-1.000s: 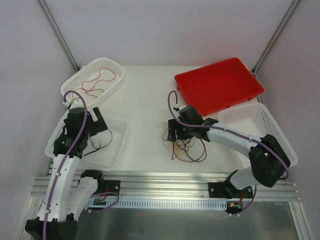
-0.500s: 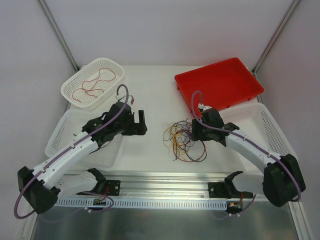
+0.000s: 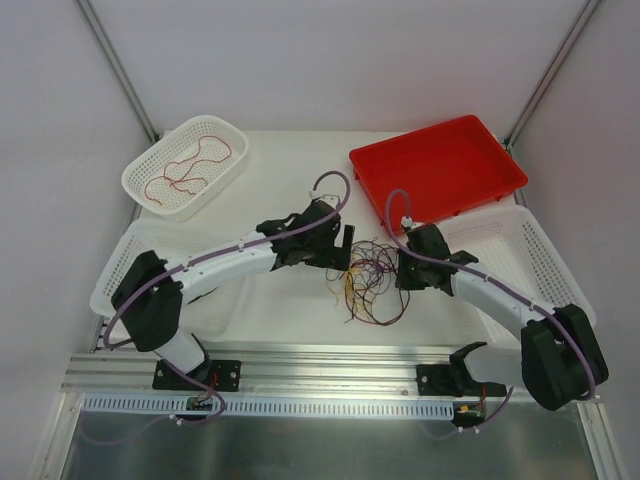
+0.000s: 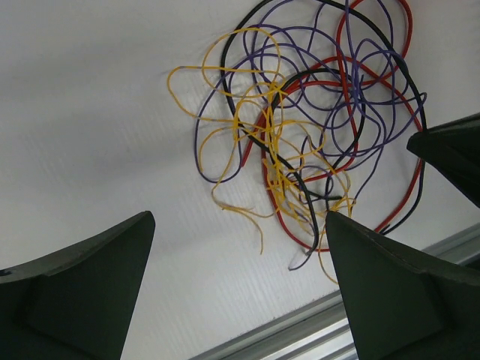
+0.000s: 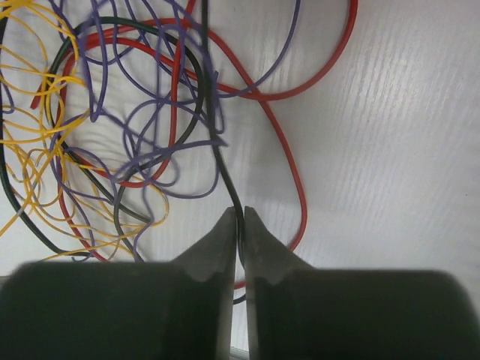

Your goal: Untangle the cables

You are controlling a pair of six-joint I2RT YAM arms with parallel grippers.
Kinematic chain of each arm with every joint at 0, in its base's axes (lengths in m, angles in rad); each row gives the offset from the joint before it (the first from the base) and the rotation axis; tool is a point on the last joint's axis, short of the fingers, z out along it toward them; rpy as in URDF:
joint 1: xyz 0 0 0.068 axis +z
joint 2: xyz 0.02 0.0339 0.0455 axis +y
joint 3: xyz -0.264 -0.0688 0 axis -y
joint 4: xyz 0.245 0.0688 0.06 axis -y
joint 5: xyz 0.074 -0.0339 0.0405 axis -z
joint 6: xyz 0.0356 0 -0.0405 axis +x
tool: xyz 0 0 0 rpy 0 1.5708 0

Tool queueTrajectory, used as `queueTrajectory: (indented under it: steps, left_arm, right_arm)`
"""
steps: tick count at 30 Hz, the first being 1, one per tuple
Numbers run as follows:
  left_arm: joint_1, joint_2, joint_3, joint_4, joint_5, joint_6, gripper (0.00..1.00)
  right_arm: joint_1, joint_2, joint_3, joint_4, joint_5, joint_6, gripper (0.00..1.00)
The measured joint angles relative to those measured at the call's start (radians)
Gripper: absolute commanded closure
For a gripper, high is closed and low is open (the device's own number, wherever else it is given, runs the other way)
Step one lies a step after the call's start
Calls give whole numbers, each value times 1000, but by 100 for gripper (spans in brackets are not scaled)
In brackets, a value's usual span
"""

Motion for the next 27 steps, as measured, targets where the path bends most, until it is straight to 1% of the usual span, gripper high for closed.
queueTrajectory:
  steps: [2, 3, 8, 17, 18, 21, 22, 23, 26, 27]
  left_arm:
    - [-11, 70, 30, 16, 3, -2, 1]
    - [-15, 105, 47, 23, 5, -4, 1]
    - [-38, 246, 113, 48, 16, -13, 1]
    - [-64, 369, 197, 69, 10, -14, 2]
    - [-65, 382, 200, 76, 2, -16, 3]
    - [-64, 421, 200, 78, -31, -22, 13]
    - [-64, 433, 200, 78, -48, -23, 19]
    - [-64, 440, 200, 78, -64, -24, 23]
    - [-64, 444, 200, 83, -114, -26, 32]
    - [-64, 446, 196, 87, -127, -25, 33]
  right_arm:
    - [0, -23, 0, -11, -3, -5, 99]
    - [0, -42, 0, -20, -3, -10, 99]
    - [1, -163, 38, -100, -12, -43, 99]
    - [8, -282, 175, -225, -60, -80, 99]
    - [10, -290, 192, -242, -68, -80, 99]
    - [12, -312, 246, -291, -85, -95, 99]
    - [13, -321, 264, -307, -90, -100, 99]
    - [14, -327, 279, -323, -91, -107, 99]
    - [14, -352, 346, -386, -93, -132, 99]
    - [14, -360, 375, -407, -92, -142, 99]
